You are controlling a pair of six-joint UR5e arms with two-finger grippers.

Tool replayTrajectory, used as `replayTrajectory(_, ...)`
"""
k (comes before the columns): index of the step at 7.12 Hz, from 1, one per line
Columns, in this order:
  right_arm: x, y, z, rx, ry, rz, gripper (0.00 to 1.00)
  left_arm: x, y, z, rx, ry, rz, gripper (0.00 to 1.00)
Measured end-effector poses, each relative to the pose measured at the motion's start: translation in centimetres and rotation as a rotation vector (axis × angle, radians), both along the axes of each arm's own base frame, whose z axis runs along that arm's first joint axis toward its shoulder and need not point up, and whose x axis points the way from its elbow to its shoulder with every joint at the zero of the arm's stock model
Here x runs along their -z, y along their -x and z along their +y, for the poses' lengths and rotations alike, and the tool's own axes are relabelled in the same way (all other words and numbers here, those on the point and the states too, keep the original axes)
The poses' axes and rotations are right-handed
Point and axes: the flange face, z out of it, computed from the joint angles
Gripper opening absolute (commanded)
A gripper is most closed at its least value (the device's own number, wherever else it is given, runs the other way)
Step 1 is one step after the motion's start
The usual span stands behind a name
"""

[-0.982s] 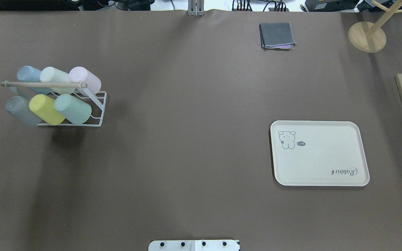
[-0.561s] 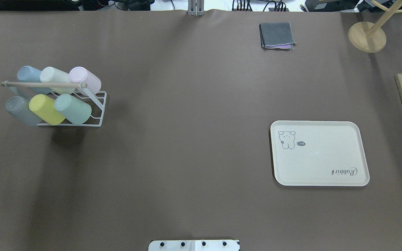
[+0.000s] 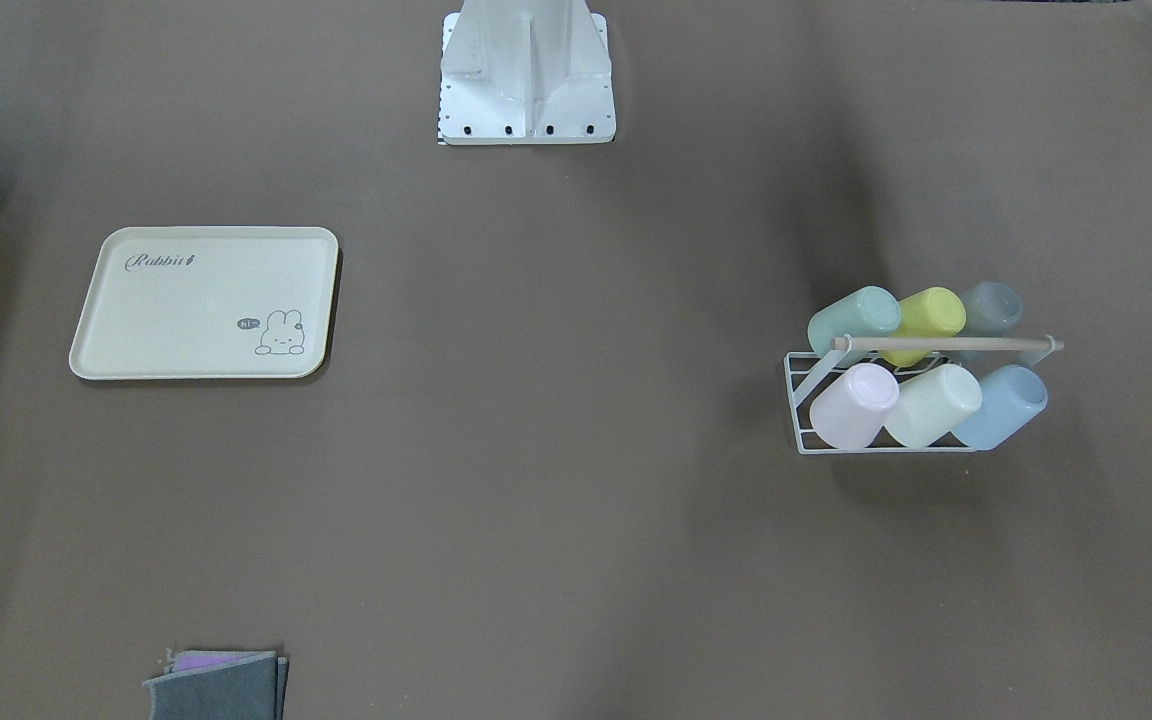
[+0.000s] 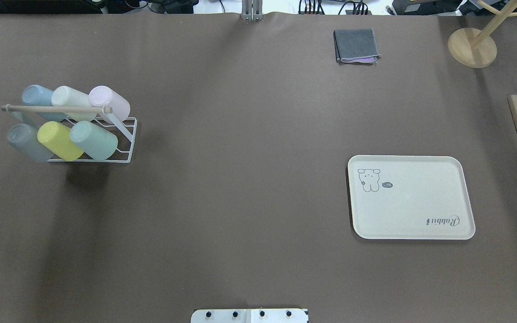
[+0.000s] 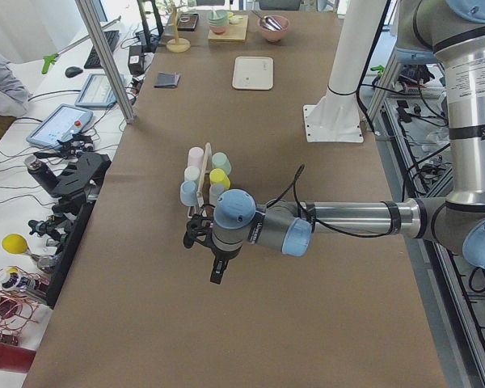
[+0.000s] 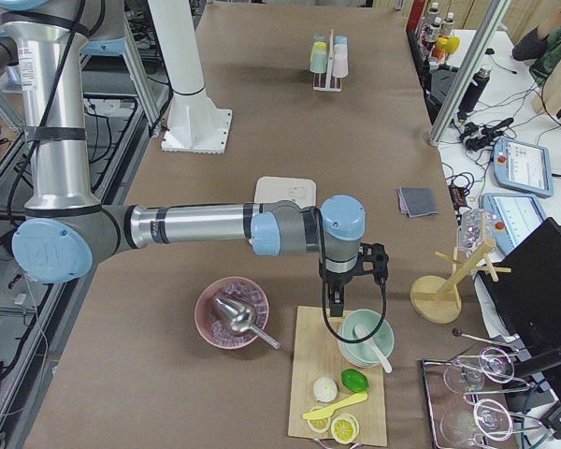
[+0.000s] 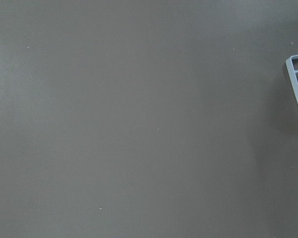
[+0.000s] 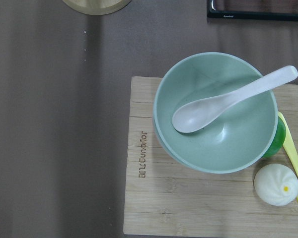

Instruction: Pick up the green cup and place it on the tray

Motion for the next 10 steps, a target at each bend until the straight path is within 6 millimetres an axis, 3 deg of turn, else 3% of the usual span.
replayTrajectory(3,0.2,0.3,-0.2,0.005,-0.002,-0.006,1.0,0.7,-0.5,-1.7,-0.011,0.039,-0.001,0.98)
replayTrajectory(4,0.8,0.9,-0.5,0.011,-0.008,-0.006,1.0,2.0,-0.8,-3.0,-0.019,0.073,-0.002,0.98)
replayTrajectory(5,1.7,1.9,-0.8,0.002,-0.001,-0.012,1.0,4.7,-2.1,-5.0,-0.044,0.114,-0.005,0.98)
replayTrajectory(7,4.2,5.6,-1.0,-0.045,0.059,-0.045,1.0,12.7,-8.5,-10.7,-0.158,0.156,-0.03,0.98)
replayTrajectory(9,7.7,10.6,-0.4,-0.081,0.11,-0.103,1.0,19.6,-15.5,-13.5,-0.266,0.143,-0.122,0.98)
replayTrajectory(10,8.5,13.3,0.4,-0.085,0.106,-0.128,1.0,23.7,-19.4,-14.2,-0.324,0.131,-0.207,0.98)
